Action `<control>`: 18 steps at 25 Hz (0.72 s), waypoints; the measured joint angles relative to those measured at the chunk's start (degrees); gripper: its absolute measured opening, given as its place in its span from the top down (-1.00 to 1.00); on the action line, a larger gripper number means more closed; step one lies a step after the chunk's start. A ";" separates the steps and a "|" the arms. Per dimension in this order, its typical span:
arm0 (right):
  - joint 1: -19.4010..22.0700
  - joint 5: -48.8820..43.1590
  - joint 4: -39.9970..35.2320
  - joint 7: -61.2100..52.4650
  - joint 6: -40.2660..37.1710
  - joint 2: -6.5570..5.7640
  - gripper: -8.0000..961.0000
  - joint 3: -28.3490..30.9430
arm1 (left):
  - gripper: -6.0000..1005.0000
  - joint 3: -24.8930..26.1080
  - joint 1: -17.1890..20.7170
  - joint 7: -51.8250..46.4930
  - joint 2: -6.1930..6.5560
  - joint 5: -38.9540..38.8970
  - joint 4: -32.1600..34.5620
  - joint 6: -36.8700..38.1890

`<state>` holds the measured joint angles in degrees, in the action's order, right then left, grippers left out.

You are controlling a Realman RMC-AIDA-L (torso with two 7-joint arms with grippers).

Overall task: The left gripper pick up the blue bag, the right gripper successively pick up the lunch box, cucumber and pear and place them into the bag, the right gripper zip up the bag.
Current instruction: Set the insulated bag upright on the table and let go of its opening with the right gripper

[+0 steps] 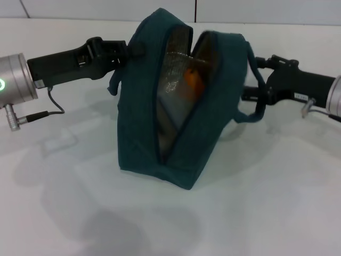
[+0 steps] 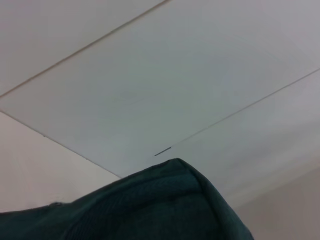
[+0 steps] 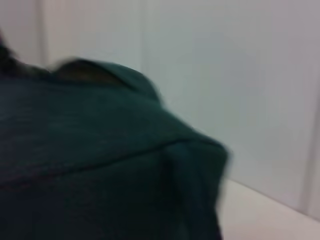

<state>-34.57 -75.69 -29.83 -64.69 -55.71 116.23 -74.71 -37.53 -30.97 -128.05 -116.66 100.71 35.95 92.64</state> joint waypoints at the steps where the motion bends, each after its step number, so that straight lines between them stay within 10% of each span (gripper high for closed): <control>1: 0.09 1.66 -0.23 0.45 2.69 0.01 -0.85 -0.74 | 0.84 0.01 0.07 0.04 0.00 -0.01 0.00 0.01; 7: 4.14 21.02 0.38 13.60 5.92 -0.02 -0.85 -1.16 | 0.84 0.25 1.29 1.18 0.00 -0.01 -0.01 0.01; 12: 10.41 40.07 0.71 26.50 -12.73 -0.10 -0.85 -5.60 | 0.84 -0.15 1.59 2.84 0.07 0.52 -2.77 0.50; 18: 13.38 41.73 0.70 27.59 -26.21 -0.39 -0.85 -8.37 | 0.84 -3.54 2.02 3.66 -0.48 1.35 -4.73 3.20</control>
<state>-21.18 -33.95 -29.13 -37.10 -81.91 115.84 -83.08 -41.07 -28.95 -124.39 -117.14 102.05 31.22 95.83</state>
